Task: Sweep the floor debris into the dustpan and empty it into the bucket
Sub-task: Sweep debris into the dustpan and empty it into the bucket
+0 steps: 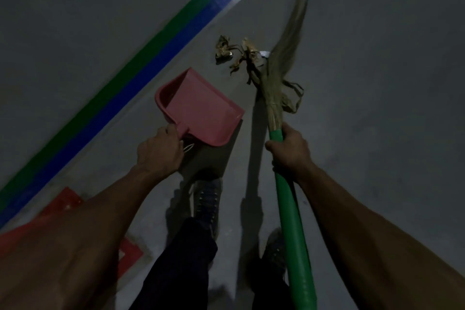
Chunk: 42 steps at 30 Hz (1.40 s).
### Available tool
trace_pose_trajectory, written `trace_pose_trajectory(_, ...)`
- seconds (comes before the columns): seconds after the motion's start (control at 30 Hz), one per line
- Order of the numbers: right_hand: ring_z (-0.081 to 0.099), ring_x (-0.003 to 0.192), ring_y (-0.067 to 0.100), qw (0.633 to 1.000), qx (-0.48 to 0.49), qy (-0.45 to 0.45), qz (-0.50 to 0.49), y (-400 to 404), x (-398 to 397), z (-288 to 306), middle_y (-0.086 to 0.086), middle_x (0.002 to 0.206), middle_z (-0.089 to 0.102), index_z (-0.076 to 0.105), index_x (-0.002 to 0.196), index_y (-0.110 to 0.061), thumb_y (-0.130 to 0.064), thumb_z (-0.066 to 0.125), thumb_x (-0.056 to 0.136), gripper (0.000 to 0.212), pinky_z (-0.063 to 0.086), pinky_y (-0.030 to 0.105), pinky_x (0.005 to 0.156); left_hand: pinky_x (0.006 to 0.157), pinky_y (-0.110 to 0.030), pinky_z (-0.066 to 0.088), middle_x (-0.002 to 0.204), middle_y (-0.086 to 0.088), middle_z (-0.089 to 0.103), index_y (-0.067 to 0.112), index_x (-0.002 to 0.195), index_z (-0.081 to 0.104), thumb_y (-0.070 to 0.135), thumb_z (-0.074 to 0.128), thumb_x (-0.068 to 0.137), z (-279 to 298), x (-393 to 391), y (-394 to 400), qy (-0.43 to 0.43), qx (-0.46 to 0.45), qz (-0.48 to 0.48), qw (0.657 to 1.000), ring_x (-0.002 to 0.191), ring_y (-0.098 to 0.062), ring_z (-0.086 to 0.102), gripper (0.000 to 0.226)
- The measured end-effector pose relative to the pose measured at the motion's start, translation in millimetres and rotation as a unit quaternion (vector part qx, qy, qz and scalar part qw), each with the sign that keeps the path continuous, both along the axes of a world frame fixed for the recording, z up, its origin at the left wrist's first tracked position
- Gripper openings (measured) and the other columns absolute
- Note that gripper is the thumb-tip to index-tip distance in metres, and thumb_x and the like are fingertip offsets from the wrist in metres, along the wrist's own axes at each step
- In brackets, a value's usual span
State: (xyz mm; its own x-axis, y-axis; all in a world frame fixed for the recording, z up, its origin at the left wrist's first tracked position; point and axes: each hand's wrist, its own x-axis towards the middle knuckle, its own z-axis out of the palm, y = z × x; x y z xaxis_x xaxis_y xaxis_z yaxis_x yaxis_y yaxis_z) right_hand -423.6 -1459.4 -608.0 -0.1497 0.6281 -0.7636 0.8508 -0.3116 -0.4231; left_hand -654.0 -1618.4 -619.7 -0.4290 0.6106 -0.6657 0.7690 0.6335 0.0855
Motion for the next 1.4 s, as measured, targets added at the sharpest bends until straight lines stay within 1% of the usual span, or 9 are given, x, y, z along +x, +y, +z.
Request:
trace_pose_trajectory(0.13, 0.067, 0.077, 0.03, 0.999, 0.007, 0.019, -0.048, 9, -9, 14, 0.001, 0.09, 0.061, 0.046, 0.138, -0.028, -0.019, 0.062, 0.084, 0.058, 0.06, 0.051, 0.068, 0.069, -0.039, 0.05, 0.106, -0.016, 0.053, 0.007, 0.117, 0.042, 0.033, 0.037, 0.101, 1, -13, 4, -0.01, -0.011, -0.02, 1.0, 0.08, -0.028, 0.054, 0.032)
trace_pose_trajectory(0.33, 0.067, 0.065, 0.025, 0.986, 0.052, -0.015, -0.159, 12, 35, 38, 0.001, 0.092, 0.064, 0.042, 0.143, -0.036, -0.027, 0.065, 0.081, 0.066, 0.056, 0.034, 0.048, 0.069, -0.039, 0.046, 0.105, -0.016, 0.052, 0.006, 0.116, 0.042, 0.031, 0.038, 0.101, 11, -19, 17, -0.027, -0.014, -0.025, 0.999, 0.08, -0.028, 0.052, 0.029)
trace_pose_trajectory(0.47, 0.067, 0.076, 0.03, 0.983, 0.031, -0.073, -0.164, -6, 61, 33, 0.009, 0.108, 0.063, 0.041, 0.147, -0.024, -0.021, 0.063, 0.086, 0.064, 0.061, 0.043, 0.063, 0.077, -0.045, 0.05, 0.106, -0.018, 0.053, 0.004, 0.115, 0.043, 0.029, 0.038, 0.101, 5, -24, 22, -0.036, -0.004, -0.027, 0.999, 0.085, -0.031, 0.055, 0.029)
trace_pose_trajectory(0.6, 0.066, 0.092, 0.035, 0.993, 0.009, -0.073, -0.096, -27, 44, 10, 0.015, 0.118, 0.063, 0.035, 0.151, -0.023, -0.02, 0.062, 0.089, 0.067, 0.058, 0.049, 0.08, 0.076, -0.045, 0.051, 0.105, -0.019, 0.054, 0.004, 0.116, 0.042, 0.03, 0.039, 0.101, -13, -29, 22, -0.03, -0.001, -0.023, 0.999, 0.084, -0.032, 0.056, 0.031)
trace_pose_trajectory(0.77, 0.063, 0.097, 0.028, 0.999, 0.04, -0.027, 0.023, -36, 3, -16, 0.013, 0.125, 0.061, 0.025, 0.154, -0.025, -0.022, 0.057, 0.093, 0.069, 0.049, 0.028, 0.079, 0.069, -0.04, 0.046, 0.106, -0.019, 0.053, 0.004, 0.119, 0.041, 0.032, 0.039, 0.101, -36, -33, 20, -0.017, 0.002, -0.013, 1.0, 0.078, -0.028, 0.051, 0.033)
trace_pose_trajectory(0.93, 0.062, 0.085, 0.023, 0.993, 0.098, -0.034, 0.058, -16, 4, -9, 0.011, 0.12, 0.062, 0.022, 0.155, -0.027, -0.024, 0.057, 0.093, 0.071, 0.049, 0.029, 0.07, 0.062, -0.036, 0.037, 0.108, -0.017, 0.053, 0.006, 0.119, 0.041, 0.033, 0.04, 0.101, -46, -32, 16, -0.015, 0.008, -0.007, 1.0, 0.074, -0.023, 0.048, 0.033)
trace_pose_trajectory(1.1, 0.062, 0.088, 0.03, 0.981, 0.152, -0.056, 0.107, 36, 7, -3, 0.012, 0.118, 0.064, 0.033, 0.15, -0.025, -0.025, 0.06, 0.092, 0.064, 0.049, 0.032, 0.075, 0.062, -0.035, 0.041, 0.107, -0.016, 0.052, 0.007, 0.119, 0.041, 0.032, 0.042, 0.101, -49, -42, 14, -0.029, 0.016, 0.005, 0.999, 0.074, -0.022, 0.05, 0.031)
trace_pose_trajectory(1.2, 0.061, 0.099, 0.035, 0.974, 0.15, -0.085, 0.147, 65, -10, -14, 0.016, 0.121, 0.062, 0.04, 0.143, -0.021, -0.023, 0.061, 0.089, 0.058, 0.046, 0.034, 0.078, 0.062, -0.035, 0.04, 0.107, -0.017, 0.051, 0.005, 0.121, 0.041, 0.03, 0.043, 0.101, -50, -50, 12, -0.021, 0.026, 0.018, 0.999, 0.074, -0.022, 0.049, 0.032)
trace_pose_trajectory(1.4, 0.056, 0.084, 0.029, 0.956, 0.122, -0.105, 0.246, 65, -47, -40, 0.016, 0.112, 0.062, 0.04, 0.137, -0.02, -0.016, 0.06, 0.086, 0.055, 0.037, 0.031, 0.066, 0.066, -0.035, 0.039, 0.11, -0.016, 0.052, 0.005, 0.124, 0.042, 0.03, 0.044, 0.101, -60, -64, 16, -0.012, 0.023, 0.033, 0.999, 0.079, -0.022, 0.049, 0.034)
